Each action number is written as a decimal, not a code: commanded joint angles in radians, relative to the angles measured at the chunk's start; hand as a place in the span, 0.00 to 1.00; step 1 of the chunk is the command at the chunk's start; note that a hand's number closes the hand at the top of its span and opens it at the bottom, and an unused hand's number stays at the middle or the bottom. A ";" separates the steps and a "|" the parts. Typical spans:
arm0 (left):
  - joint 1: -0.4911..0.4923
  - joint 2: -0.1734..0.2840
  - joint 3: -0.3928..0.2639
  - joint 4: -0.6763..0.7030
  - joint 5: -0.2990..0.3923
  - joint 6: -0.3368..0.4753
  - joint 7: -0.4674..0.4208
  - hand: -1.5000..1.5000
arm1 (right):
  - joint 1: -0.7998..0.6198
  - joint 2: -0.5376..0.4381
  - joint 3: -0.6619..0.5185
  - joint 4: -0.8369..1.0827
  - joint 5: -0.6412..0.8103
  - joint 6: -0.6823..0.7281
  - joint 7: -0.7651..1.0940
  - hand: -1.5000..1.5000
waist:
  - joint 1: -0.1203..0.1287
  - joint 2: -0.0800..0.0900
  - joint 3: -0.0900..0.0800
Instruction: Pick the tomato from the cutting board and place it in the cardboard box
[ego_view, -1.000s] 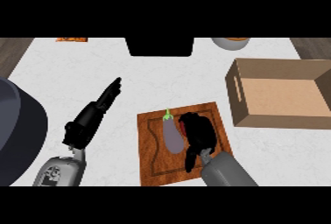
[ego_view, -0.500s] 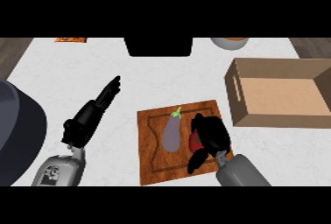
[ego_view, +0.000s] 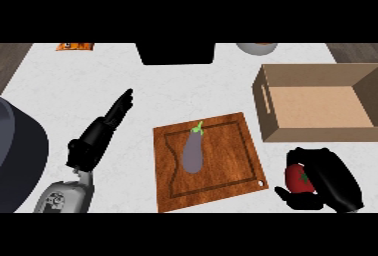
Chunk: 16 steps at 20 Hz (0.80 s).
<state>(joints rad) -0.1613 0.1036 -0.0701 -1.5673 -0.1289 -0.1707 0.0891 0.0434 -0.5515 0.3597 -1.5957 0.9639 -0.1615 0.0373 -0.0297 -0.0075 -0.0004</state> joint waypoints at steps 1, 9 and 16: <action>-0.050 0.019 0.036 0.007 0.027 -0.019 0.041 0.50 | 0.143 -0.097 -0.085 -0.233 -0.043 -0.039 -0.017 1.00 | -0.001 0.002 0.000; 0.009 -0.006 -0.002 -0.005 -0.006 -0.003 0.002 0.50 | 0.409 -0.246 -0.305 -0.669 -0.334 0.056 -0.116 1.00 | -0.008 0.000 -0.001; 0.014 0.034 0.044 0.027 0.034 -0.050 -0.051 0.50 | 0.545 -0.189 -0.570 -0.919 -0.571 0.110 -0.029 1.00 | -0.005 0.001 -0.001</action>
<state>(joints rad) -0.1691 0.1064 -0.0513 -1.5556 -0.1244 -0.1799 0.0847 0.5232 -0.7474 -0.0808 -2.3312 0.5413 -0.1135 -0.0654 -0.0382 -0.0076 -0.0013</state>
